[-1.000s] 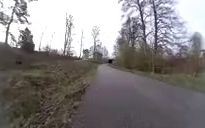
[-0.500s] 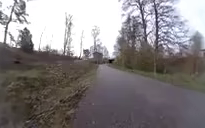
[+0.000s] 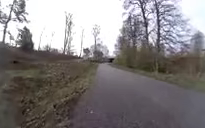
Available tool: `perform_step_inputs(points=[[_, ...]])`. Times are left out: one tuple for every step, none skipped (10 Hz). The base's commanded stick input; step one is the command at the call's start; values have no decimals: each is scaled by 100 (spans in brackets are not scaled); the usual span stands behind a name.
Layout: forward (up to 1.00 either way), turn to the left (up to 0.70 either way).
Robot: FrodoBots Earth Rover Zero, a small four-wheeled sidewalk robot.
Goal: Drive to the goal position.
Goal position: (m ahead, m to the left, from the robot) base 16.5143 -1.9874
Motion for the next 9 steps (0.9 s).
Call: perform_step_inputs(points=[[70, 0], [70, 0], [70, 0], [70, 0], [70, 0], [70, 0], [70, 0], [70, 0], [70, 0]])
